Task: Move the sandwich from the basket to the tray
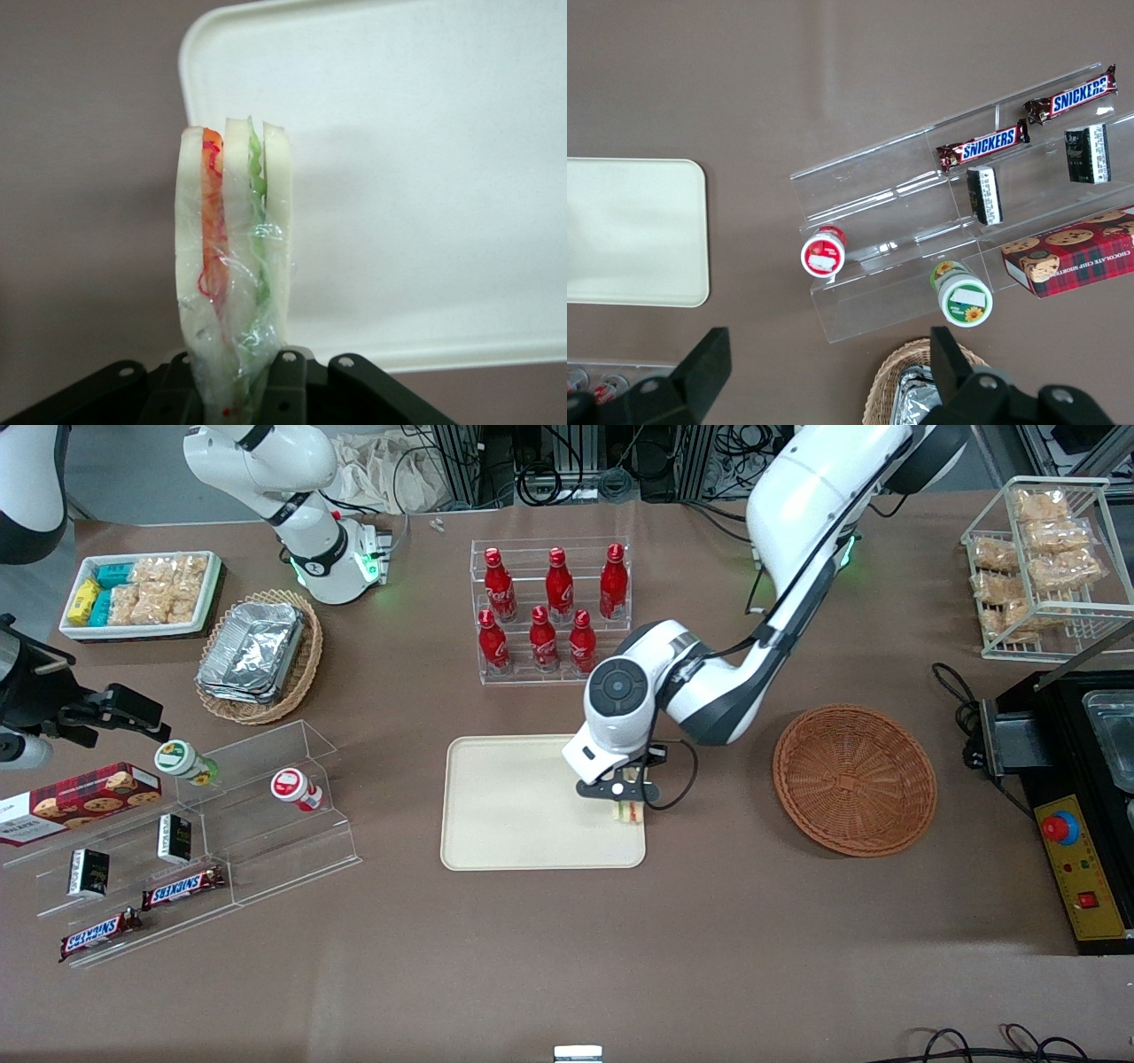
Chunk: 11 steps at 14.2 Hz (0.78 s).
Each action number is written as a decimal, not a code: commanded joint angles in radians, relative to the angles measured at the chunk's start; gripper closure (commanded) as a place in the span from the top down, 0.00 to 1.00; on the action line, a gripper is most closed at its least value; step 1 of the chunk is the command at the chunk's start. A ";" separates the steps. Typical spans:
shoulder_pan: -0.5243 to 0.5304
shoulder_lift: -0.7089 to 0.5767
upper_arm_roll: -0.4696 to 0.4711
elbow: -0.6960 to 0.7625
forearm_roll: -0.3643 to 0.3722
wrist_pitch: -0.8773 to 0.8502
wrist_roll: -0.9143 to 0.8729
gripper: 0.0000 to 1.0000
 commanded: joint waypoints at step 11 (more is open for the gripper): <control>-0.001 0.125 0.011 0.038 0.023 0.132 -0.033 1.00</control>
